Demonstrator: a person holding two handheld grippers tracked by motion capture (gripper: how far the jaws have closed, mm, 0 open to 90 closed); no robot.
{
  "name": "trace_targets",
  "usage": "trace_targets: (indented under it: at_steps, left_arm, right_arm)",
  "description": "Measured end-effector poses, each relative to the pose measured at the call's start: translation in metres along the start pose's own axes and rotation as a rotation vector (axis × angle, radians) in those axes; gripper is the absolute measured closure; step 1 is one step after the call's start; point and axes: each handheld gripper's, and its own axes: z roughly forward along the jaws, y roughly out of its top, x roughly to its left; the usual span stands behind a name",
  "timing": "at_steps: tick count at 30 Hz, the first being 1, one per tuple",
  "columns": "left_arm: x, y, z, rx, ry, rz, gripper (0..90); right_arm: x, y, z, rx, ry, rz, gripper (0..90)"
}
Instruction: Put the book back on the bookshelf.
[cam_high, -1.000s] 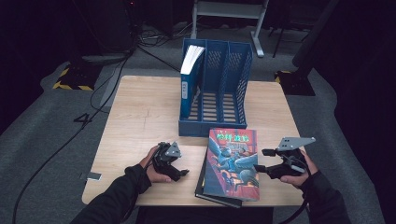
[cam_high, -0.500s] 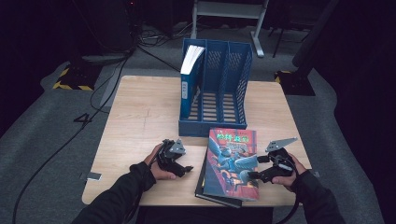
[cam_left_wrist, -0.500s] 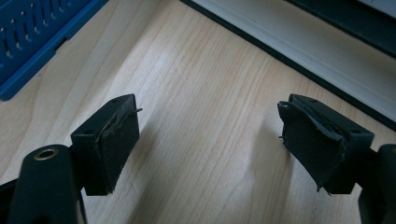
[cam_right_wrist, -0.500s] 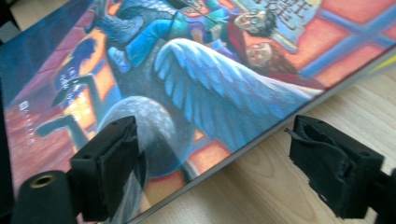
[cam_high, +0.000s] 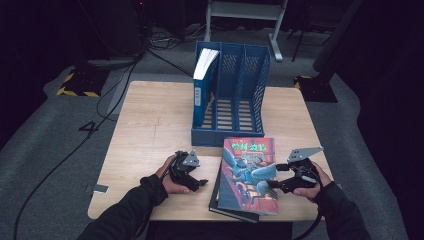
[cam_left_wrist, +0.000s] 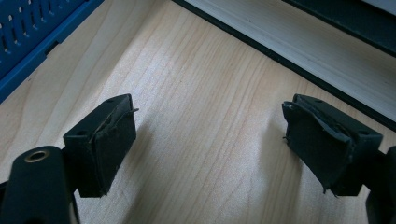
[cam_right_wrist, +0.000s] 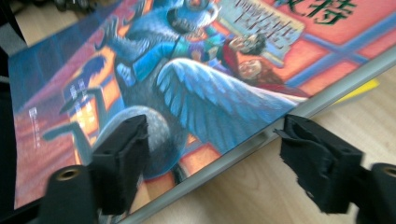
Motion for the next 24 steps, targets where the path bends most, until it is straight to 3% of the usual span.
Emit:
trace_targets:
  at_steps: [4,7,12,17,20,24]
  left_arm:
    - [0.001,0.001,0.001,-0.003,0.005,-0.006,17.5]
    - [0.004,0.005,0.002,-0.006,0.004,-0.013,20.1]
    - [0.014,0.021,-0.007,-0.093,0.007,-0.041,22.5]
    - [0.018,0.033,-0.008,-0.131,0.022,-0.051,23.4]
    - [0.017,0.044,-0.002,-0.122,0.06,-0.025,23.6]
    - [0.021,0.048,0.001,-0.125,0.073,-0.031,24.6]
  right_arm:
    - [-0.006,0.004,0.002,-0.022,0.005,-0.003,27.8]
    - [-0.01,0.007,0.006,-0.019,-0.012,0.023,29.0]
    - [-0.014,0.012,0.006,-0.078,0.001,0.013,34.9]
    - [-0.017,0.019,0.004,-0.117,0.039,-0.013,37.3]
    - [-0.015,0.026,0.011,-0.085,0.021,-0.034,36.4]
    - [-0.014,0.034,0.022,-0.069,0.043,-0.045,38.8]
